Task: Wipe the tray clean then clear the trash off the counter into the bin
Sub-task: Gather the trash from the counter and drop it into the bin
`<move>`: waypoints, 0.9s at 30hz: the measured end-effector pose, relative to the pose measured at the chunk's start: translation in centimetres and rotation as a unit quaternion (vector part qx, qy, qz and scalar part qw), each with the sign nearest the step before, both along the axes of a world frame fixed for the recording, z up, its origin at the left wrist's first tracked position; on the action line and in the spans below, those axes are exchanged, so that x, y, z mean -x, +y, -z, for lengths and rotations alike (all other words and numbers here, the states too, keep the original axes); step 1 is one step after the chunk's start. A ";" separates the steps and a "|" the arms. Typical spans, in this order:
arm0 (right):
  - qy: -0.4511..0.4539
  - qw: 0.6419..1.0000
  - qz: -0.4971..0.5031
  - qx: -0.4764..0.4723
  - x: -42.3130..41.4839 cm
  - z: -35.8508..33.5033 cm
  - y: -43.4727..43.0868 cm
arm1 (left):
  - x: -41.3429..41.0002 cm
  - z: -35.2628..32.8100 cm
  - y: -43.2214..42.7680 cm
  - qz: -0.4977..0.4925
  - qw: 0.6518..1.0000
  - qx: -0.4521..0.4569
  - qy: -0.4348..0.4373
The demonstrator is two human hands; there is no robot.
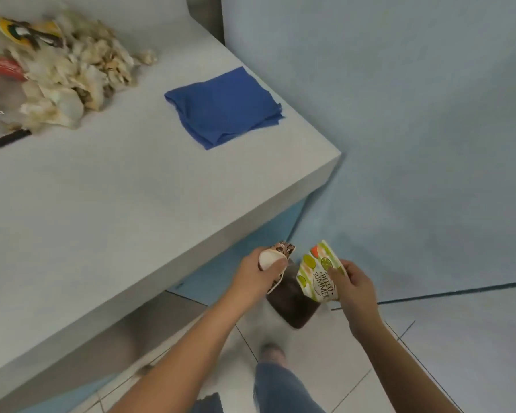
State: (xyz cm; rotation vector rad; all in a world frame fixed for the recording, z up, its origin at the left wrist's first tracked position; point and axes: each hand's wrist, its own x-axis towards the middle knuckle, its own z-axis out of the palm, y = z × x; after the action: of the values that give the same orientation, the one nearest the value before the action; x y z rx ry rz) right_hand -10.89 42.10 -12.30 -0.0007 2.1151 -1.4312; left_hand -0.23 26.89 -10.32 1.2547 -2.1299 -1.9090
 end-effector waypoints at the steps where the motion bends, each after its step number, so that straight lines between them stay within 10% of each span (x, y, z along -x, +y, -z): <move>1: -0.019 0.999 -0.003 -0.028 0.8 2.1 0.8 | 1.0 2.3 0.8 -0.009 0.999 -0.004 -0.035; 11: -0.079 0.963 -0.070 -0.248 5.4 20.4 3.7 | 8.3 19.3 5.7 0.045 0.974 0.013 -0.221; 20: -0.123 0.948 -0.199 -0.216 5.8 25.1 2.9 | 7.7 23.5 5.8 0.168 0.947 0.044 -0.269; 27: 0.042 0.985 -0.159 -0.047 3.8 12.7 -1.0 | 4.9 11.4 4.1 0.044 0.976 0.211 -0.043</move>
State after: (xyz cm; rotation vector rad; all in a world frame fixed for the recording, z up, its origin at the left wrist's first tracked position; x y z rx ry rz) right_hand -14.67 41.12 -24.97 -0.3520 2.1342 -1.1601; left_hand -5.10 31.00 -21.71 1.1848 -2.4915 -1.3373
